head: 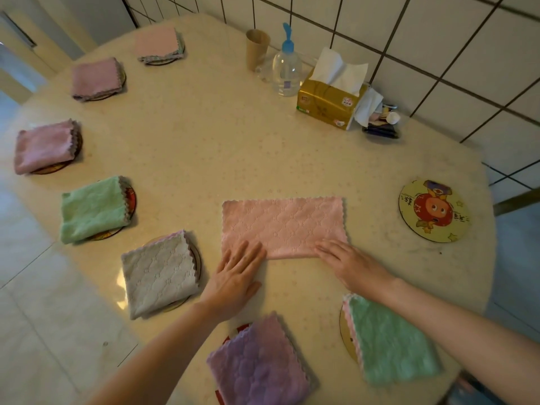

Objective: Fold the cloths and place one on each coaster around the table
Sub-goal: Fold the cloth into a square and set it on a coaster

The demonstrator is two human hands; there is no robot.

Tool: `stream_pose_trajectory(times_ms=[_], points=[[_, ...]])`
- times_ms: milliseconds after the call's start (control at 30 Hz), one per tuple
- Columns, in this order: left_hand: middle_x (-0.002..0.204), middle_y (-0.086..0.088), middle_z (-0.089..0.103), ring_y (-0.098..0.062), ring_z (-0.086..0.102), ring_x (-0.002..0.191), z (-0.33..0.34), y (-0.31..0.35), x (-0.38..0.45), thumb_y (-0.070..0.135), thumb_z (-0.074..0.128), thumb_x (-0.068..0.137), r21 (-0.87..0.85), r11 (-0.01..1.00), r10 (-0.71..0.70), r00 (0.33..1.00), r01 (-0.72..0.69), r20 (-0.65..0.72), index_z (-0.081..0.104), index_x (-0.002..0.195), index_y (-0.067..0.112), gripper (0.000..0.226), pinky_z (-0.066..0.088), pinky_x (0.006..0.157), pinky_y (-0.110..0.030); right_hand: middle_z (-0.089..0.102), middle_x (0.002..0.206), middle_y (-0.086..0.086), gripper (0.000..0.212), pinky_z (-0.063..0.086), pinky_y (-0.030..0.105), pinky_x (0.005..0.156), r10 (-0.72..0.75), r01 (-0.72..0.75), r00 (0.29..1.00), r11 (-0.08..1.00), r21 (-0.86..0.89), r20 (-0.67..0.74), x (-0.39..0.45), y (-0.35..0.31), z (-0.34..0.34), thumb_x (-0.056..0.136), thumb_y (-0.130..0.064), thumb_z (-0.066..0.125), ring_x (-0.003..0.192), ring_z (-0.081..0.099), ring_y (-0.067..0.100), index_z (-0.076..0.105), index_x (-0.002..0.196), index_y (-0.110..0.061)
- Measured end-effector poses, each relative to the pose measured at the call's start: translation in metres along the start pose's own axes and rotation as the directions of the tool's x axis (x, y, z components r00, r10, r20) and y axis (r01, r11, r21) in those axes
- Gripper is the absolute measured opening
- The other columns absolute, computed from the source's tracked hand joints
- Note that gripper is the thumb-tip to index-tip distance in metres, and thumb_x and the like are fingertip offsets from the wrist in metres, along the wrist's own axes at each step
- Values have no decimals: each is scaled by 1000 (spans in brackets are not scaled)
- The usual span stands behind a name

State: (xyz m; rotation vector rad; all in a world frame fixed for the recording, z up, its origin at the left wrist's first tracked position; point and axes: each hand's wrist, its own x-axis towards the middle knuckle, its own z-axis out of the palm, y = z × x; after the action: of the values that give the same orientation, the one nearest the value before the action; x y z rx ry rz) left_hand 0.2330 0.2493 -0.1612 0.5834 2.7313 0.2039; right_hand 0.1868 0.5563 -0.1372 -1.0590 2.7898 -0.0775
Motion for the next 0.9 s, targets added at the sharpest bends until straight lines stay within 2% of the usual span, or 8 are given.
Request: stream_pose_trajectory(times_ms=[133,267,433,500,567,633,800,900], points=[[157,11,-17,-15,-20,145,-5,-9,-14,52,14,93,-8,997,-76,997,76,15,-9,151,29,67,-3,119,-36,60,128,14,84,42,37,100,-83,83,997,996,-35,-1,2,8,-4,48,21,75,117,58,30,57,127,-2],[159,4,-9,-23,-10,146,-9,-6,-18,48,19,94,48,991,-125,992,123,34,-1,153,20,68,6,119,-40,60,127,13,82,51,38,95,-124,126,991,991,-42,45,4,10,-9,49,10,81,115,59,29,58,127,-2],[149,-16,38,-35,31,138,-13,6,-10,38,40,85,111,985,-138,990,136,20,39,142,2,68,23,111,-45,60,126,12,80,51,38,94,-110,112,991,993,-20,81,6,10,-7,52,6,83,114,59,28,57,127,-5],[150,-17,35,-34,24,141,-15,15,-6,31,54,83,97,980,-173,985,173,-14,36,143,1,70,22,117,-45,64,117,12,73,53,38,92,-114,114,991,993,-8,65,10,11,-10,51,5,85,106,63,27,62,119,-5],[159,-12,9,-33,3,146,-17,28,1,22,50,89,37,977,-211,977,212,-29,15,151,6,73,7,120,-42,67,105,12,59,57,34,83,-108,108,994,994,-11,24,15,12,-18,52,7,84,94,65,25,66,107,-5],[161,-5,-4,-32,-6,147,-23,43,8,16,44,90,-46,966,-253,967,253,2,4,153,17,74,2,120,-40,65,96,9,46,56,30,72,-103,103,995,995,13,2,19,10,-25,57,11,79,86,62,23,66,98,-6],[160,6,-7,-44,-11,143,-18,71,24,27,46,92,-104,971,-213,976,216,37,0,151,32,75,9,116,-55,60,88,8,31,51,34,65,-120,123,992,991,55,-47,8,-3,-42,72,14,52,79,55,24,63,93,-6],[161,5,3,-44,-13,143,-7,58,31,39,46,94,-105,985,-136,991,136,13,8,151,34,69,6,114,-60,58,86,7,36,49,32,62,-94,109,991,979,172,-93,-7,-25,-46,78,5,31,78,54,22,63,91,-7]])
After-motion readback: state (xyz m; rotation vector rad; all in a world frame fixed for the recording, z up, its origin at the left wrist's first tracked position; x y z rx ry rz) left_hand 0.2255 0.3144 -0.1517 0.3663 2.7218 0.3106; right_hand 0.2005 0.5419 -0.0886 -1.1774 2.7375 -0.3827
